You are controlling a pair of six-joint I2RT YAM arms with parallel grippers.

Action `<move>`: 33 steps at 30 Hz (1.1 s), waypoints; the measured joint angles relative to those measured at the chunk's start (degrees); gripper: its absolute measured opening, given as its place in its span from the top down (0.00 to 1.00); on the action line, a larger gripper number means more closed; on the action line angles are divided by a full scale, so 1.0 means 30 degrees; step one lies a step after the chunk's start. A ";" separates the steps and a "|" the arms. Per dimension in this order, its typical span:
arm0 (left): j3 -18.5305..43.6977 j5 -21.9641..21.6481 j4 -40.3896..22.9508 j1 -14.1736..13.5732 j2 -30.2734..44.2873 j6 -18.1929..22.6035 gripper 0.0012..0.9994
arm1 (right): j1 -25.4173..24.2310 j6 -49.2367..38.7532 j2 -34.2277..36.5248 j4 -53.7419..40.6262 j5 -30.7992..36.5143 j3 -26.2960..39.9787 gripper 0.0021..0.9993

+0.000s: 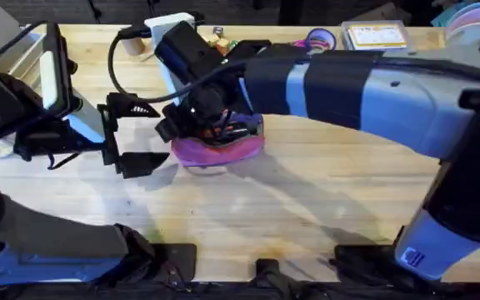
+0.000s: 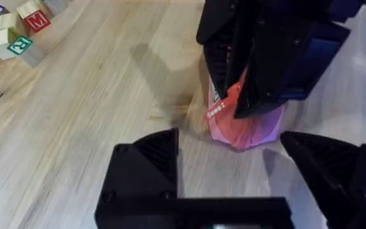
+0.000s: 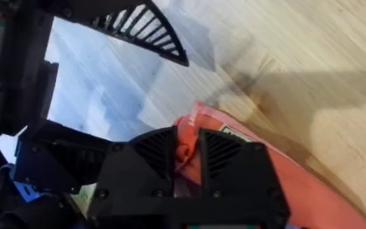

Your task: Unzip the bag, pick up the pens from the table one at a time and place them inside, then zip the bag closed.

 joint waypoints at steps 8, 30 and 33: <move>0.0000 0.0000 0.0000 0.0000 0.0000 0.0000 0.01 | 0.0000 0.0002 0.0004 0.0054 0.0000 0.0036 0.96; 0.0000 0.0087 -0.0203 0.0000 0.0000 0.0000 0.01 | -0.0379 -0.0002 -0.0765 -0.0369 0.0000 0.0532 0.97; 0.0000 0.0230 -0.0649 0.0000 0.0000 0.0000 0.01 | -0.0379 -0.0002 -0.0837 -0.0387 0.0000 0.0532 0.97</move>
